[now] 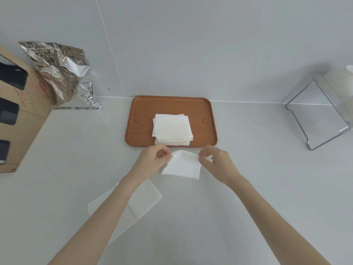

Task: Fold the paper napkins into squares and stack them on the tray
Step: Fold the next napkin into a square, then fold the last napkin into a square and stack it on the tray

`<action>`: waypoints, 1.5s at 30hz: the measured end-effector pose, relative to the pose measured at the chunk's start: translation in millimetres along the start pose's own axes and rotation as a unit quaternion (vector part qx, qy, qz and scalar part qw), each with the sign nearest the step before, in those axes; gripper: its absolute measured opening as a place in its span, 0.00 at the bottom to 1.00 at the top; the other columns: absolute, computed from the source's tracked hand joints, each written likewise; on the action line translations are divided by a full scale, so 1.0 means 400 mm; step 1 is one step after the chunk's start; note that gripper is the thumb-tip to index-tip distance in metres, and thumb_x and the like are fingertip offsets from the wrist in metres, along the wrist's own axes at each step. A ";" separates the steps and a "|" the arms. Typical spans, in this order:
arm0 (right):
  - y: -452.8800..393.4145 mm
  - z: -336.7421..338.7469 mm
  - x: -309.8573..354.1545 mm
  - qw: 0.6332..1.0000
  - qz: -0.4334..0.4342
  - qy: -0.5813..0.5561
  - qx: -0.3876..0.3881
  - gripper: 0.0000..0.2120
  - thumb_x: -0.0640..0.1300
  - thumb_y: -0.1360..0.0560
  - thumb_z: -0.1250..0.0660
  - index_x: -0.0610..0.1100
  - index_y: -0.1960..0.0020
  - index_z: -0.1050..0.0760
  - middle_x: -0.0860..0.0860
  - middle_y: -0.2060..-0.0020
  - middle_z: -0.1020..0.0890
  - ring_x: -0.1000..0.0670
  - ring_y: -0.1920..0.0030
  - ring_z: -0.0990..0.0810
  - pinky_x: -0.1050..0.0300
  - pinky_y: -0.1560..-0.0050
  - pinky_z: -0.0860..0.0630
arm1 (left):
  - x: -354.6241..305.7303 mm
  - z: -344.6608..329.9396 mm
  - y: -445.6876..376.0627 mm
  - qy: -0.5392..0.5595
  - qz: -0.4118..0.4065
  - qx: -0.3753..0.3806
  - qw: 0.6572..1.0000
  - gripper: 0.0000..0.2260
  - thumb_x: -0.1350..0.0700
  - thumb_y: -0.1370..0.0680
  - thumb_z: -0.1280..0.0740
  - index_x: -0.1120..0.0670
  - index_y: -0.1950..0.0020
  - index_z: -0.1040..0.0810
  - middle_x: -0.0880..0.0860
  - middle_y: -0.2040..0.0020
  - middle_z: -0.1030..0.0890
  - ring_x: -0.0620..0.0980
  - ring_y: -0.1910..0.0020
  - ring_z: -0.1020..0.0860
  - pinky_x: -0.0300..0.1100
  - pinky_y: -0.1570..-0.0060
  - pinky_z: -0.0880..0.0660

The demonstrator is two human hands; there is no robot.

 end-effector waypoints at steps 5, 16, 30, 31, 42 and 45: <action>-0.051 0.086 0.086 0.980 -0.008 -0.199 -0.016 0.07 0.37 0.28 0.34 0.48 0.62 0.26 0.51 0.64 0.21 0.52 0.62 0.22 0.65 0.58 0.25 | -0.080 0.095 -0.026 0.152 -0.022 -0.032 0.988 0.06 0.63 0.28 0.33 0.53 0.62 0.23 0.50 0.63 0.20 0.41 0.64 0.22 0.31 0.58 0.26; -0.285 0.056 0.077 0.963 -0.040 -0.265 -0.034 0.08 0.35 0.29 0.33 0.47 0.61 0.27 0.50 0.71 0.25 0.56 0.77 0.30 0.65 0.76 0.33 | -0.027 0.211 -0.224 0.110 0.032 -0.082 0.990 0.07 0.62 0.28 0.33 0.50 0.62 0.21 0.51 0.65 0.20 0.39 0.74 0.24 0.30 0.73 0.30; -0.315 0.011 0.015 0.994 -0.060 -0.041 -0.087 0.14 0.44 0.26 0.38 0.43 0.41 0.27 0.47 0.42 0.28 0.52 0.56 0.26 0.56 0.49 0.29 | 0.009 0.189 -0.237 -0.081 0.003 -0.096 0.992 0.10 0.59 0.28 0.33 0.53 0.48 0.21 0.51 0.51 0.23 0.49 0.61 0.24 0.35 0.56 0.28; -0.300 0.023 0.034 0.994 -0.040 -0.032 -0.093 0.14 0.44 0.26 0.38 0.43 0.41 0.27 0.47 0.42 0.28 0.53 0.59 0.26 0.57 0.50 0.30 | -0.007 0.196 -0.219 -0.099 -0.015 -0.097 0.990 0.10 0.60 0.28 0.33 0.53 0.48 0.21 0.51 0.51 0.24 0.47 0.63 0.25 0.30 0.58 0.30; 0.005 -0.157 0.152 0.994 0.041 0.010 0.106 0.04 0.43 0.28 0.35 0.48 0.59 0.22 0.52 0.62 0.19 0.51 0.64 0.24 0.55 0.57 0.24 | 0.082 0.120 0.008 -0.195 0.017 0.119 0.974 0.07 0.59 0.29 0.32 0.54 0.51 0.19 0.51 0.54 0.20 0.40 0.59 0.23 0.30 0.57 0.30; 0.073 -0.266 0.116 0.983 0.009 0.073 0.167 0.05 0.46 0.29 0.35 0.47 0.56 0.22 0.50 0.57 0.20 0.49 0.59 0.24 0.53 0.53 0.25 | 0.145 0.116 0.044 -0.229 0.031 0.079 0.970 0.10 0.59 0.29 0.32 0.54 0.48 0.21 0.53 0.51 0.22 0.52 0.50 0.24 0.45 0.47 0.28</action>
Point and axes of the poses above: each hand's wrist, its own y-axis away from the middle knuckle, its own z-axis out of the back of the hand, x = y × z, the point moved 10 cm from there along -y, towards the middle knuckle
